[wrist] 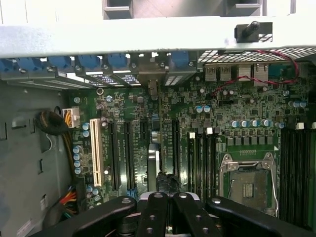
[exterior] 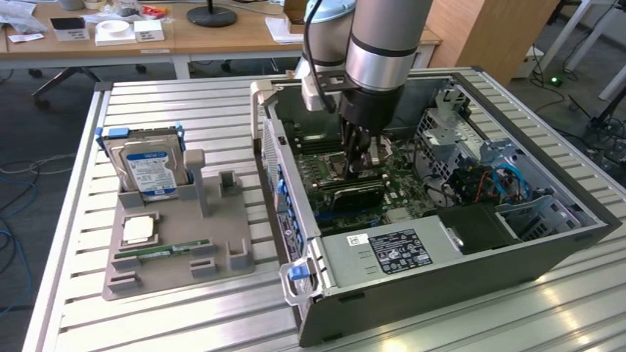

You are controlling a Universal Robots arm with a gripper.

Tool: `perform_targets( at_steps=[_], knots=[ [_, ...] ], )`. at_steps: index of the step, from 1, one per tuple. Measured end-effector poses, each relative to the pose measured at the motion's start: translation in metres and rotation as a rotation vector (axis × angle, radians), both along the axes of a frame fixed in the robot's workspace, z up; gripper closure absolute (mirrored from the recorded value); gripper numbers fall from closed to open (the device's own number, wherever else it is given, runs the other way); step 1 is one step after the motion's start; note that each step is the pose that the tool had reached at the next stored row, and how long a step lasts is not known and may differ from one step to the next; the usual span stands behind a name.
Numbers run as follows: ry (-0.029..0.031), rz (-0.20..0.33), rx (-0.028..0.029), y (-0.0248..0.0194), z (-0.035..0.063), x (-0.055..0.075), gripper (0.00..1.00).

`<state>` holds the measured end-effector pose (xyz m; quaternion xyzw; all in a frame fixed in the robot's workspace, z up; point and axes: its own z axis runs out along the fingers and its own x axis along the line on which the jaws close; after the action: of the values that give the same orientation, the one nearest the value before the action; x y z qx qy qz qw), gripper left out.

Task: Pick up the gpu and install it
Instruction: 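Press down on the gpu until it lock into place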

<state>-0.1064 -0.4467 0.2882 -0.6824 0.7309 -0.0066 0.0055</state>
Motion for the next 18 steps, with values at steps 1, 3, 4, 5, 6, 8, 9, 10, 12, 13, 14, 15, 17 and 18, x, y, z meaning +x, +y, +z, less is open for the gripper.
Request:
perform_targets(
  at_steps=[1, 3, 4, 5, 6, 8, 9, 10, 12, 13, 14, 15, 17, 18],
  knots=[
    [0.0002, 0.0, -0.0002, 0.0, -0.0001, 0.0, 0.89],
    [0.0002, -0.001, -0.0003, 0.0, -0.0001, 0.0, 0.89],
    [0.0001, -0.001, -0.0002, 0.0, -0.0002, 0.0, 0.89],
    [0.0, -0.001, -0.0001, 0.0, -0.0002, 0.0, 0.89],
    [0.0, -0.001, 0.0, 0.0, -0.0003, 0.0002, 0.89],
    [-0.0001, -0.001, 0.0003, 0.0001, -0.0007, 0.0015, 0.89],
    [0.0, -0.001, 0.0001, 0.0, -0.0007, 0.0021, 0.89],
    [0.0, -0.001, 0.0001, 0.0, -0.0009, 0.0025, 0.89],
    [0.0, -0.001, 0.0, 0.0001, -0.0017, 0.0027, 0.89],
    [0.0, -0.001, 0.0, 0.0, -0.0025, 0.0027, 0.89],
    [0.0001, -0.001, 0.0, 0.0, -0.0036, 0.0027, 0.89],
    [0.0, -0.001, 0.0, 0.0, -0.0047, 0.0028, 0.89],
    [0.0001, -0.002, 0.0, 0.0, -0.0068, 0.0028, 0.89],
    [0.0, -0.002, 0.0001, 0.0, -0.0078, 0.0028, 0.89]
  ],
)
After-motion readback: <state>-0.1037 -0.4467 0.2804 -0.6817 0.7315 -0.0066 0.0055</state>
